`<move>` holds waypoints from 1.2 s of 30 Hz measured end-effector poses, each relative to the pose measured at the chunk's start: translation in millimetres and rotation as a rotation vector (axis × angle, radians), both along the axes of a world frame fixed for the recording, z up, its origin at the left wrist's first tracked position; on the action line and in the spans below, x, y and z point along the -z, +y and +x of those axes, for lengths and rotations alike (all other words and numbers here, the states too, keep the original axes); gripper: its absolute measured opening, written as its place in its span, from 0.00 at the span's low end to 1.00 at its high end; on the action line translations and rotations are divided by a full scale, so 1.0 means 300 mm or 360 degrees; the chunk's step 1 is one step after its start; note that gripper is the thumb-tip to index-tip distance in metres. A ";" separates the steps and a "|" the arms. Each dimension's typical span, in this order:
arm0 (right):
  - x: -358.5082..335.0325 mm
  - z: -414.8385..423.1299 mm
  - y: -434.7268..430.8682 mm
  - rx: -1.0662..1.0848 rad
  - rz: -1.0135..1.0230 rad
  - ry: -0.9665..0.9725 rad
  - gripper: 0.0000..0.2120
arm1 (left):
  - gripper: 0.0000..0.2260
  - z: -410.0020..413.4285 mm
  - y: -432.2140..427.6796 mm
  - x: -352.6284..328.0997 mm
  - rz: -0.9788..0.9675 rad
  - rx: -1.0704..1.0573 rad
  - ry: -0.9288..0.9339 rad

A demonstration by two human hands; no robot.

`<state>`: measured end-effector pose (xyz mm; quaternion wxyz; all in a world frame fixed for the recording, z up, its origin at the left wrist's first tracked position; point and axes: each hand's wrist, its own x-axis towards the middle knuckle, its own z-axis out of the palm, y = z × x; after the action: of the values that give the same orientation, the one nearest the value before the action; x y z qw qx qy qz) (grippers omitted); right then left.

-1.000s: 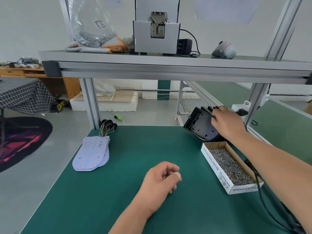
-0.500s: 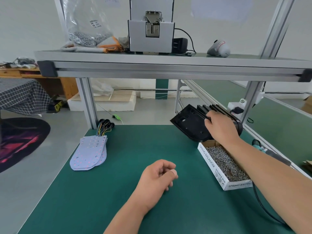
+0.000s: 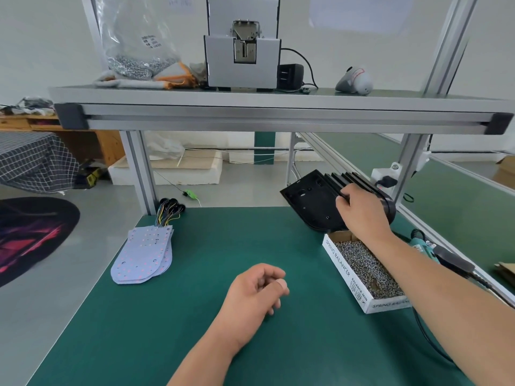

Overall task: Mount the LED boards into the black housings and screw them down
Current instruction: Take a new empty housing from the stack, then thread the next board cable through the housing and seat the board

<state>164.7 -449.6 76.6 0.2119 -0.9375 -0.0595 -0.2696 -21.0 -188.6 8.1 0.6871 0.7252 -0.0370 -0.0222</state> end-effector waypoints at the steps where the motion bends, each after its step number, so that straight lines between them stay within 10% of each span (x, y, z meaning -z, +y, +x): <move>1: 0.004 -0.016 0.006 -0.0013 0.0062 0.0006 0.09 | 0.14 0.000 0.001 0.000 -0.0001 0.0002 -0.0002; 4: 0.034 -0.070 0.019 -0.0042 0.0307 0.0047 0.04 | 0.17 0.002 0.002 0.001 -0.0012 -0.0013 0.0006; 8: 0.073 -0.195 0.042 -0.0090 0.0465 0.0144 0.22 | 0.16 0.006 0.002 0.004 -0.0025 -0.0027 0.0003; 19: 0.085 -0.493 0.114 -0.0353 0.0075 0.0459 0.17 | 0.10 0.029 0.011 0.008 -0.0041 -0.0447 -0.0136; 28: 0.130 -0.635 0.133 -0.0416 -0.0144 0.0595 0.16 | 0.06 0.063 0.294 -0.014 0.0455 -0.1517 -0.0158; 36: 0.134 -0.654 0.150 -0.0460 -0.0378 0.0528 0.12 | 0.27 0.053 0.520 0.001 0.1151 -0.1809 0.0441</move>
<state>-31.3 -404.7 36.3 0.1435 -0.9690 -0.1886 -0.0701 -5.2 -32.5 7.7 0.3052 0.8063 0.4473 0.2382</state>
